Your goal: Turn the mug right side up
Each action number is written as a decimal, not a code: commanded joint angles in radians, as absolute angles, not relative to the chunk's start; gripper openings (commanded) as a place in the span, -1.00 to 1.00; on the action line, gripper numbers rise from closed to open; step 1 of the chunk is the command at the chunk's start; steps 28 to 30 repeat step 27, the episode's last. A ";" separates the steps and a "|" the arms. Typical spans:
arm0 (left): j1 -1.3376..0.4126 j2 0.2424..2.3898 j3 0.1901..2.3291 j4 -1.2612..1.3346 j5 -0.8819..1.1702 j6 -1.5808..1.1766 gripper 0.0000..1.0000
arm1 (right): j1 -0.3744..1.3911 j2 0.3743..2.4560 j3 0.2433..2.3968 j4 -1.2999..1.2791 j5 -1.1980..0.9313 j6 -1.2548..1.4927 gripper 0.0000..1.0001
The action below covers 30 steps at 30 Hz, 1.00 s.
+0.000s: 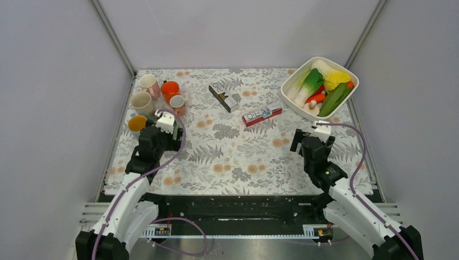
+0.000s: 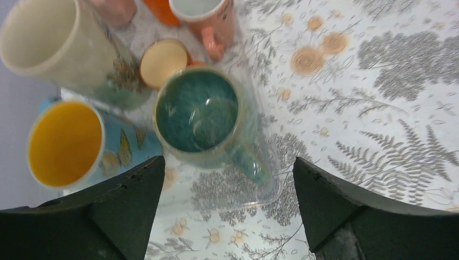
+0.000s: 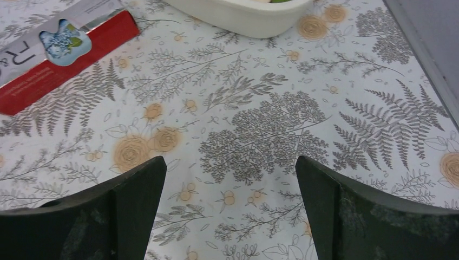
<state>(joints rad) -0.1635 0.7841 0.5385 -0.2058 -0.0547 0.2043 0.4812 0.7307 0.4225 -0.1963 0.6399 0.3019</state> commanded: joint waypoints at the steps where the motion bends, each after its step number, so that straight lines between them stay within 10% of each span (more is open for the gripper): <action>1: -0.156 0.674 0.376 0.084 -0.210 0.090 0.86 | 0.475 0.623 0.344 -0.086 0.744 0.271 0.99; 30: -0.148 0.680 0.338 0.048 -0.211 0.140 0.90 | 0.475 0.569 0.312 -0.052 0.679 0.282 0.99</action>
